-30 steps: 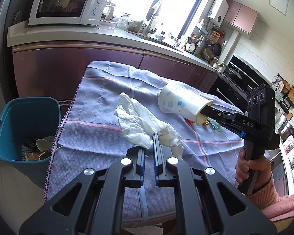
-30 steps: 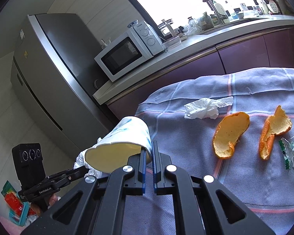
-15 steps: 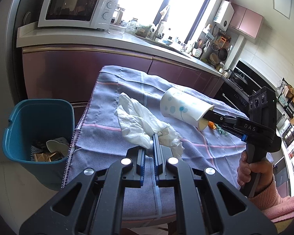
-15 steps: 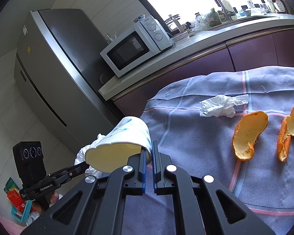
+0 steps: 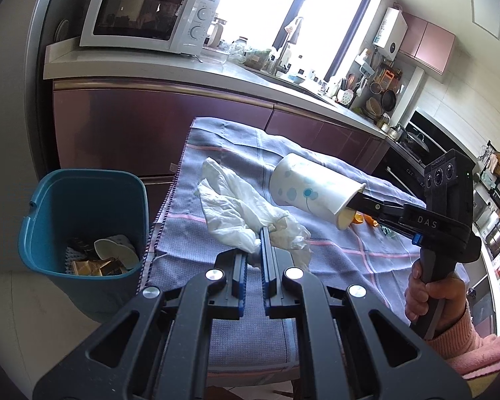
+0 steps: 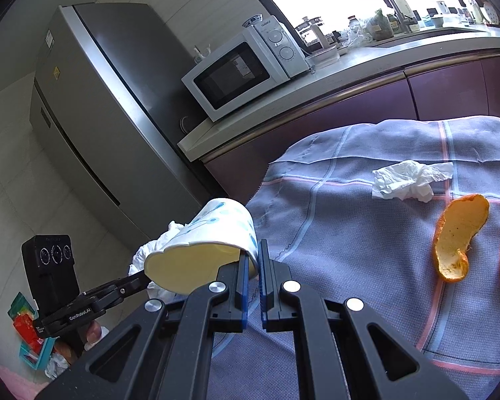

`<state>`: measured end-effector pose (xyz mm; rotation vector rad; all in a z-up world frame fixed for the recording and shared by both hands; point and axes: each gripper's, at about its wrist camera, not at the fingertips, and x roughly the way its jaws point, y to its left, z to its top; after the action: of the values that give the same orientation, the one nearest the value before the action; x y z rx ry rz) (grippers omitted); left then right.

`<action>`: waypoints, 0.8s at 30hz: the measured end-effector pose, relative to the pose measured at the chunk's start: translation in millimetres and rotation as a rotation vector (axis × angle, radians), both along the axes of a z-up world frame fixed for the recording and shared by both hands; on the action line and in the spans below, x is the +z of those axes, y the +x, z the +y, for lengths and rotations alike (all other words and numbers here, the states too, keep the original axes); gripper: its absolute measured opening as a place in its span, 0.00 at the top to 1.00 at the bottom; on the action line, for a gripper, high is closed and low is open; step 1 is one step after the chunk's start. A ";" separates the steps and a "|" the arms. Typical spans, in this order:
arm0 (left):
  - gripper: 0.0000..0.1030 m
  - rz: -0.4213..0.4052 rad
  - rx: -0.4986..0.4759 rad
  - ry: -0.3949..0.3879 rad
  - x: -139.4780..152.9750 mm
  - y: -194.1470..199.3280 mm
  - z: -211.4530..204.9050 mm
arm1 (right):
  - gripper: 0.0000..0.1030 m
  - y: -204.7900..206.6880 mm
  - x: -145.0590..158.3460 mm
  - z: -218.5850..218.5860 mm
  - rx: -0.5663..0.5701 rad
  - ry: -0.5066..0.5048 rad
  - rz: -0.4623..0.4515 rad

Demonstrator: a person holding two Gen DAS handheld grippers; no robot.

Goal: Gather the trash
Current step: 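Lift the tissue with the left gripper while the right gripper lifts the yogurt cup, then carry the tissue with the left gripper while the right gripper carries the cup over the wastebasket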

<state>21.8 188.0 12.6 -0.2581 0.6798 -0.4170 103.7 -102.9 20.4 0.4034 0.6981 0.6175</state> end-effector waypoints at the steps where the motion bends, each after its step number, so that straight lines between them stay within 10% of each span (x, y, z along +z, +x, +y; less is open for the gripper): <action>1: 0.93 0.000 0.004 0.002 0.1 0.2 1.6 | 0.96 0.7 -0.1 1.5 0.003 -0.001 0.001; 24: 0.93 -0.010 0.072 0.015 4.6 -3.1 24.6 | 0.96 17.7 -2.6 30.7 0.054 0.002 0.022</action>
<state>18.7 212.6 17.2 -0.2650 0.6618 -0.3443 121.4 -72.2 17.8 0.3951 0.7311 0.6656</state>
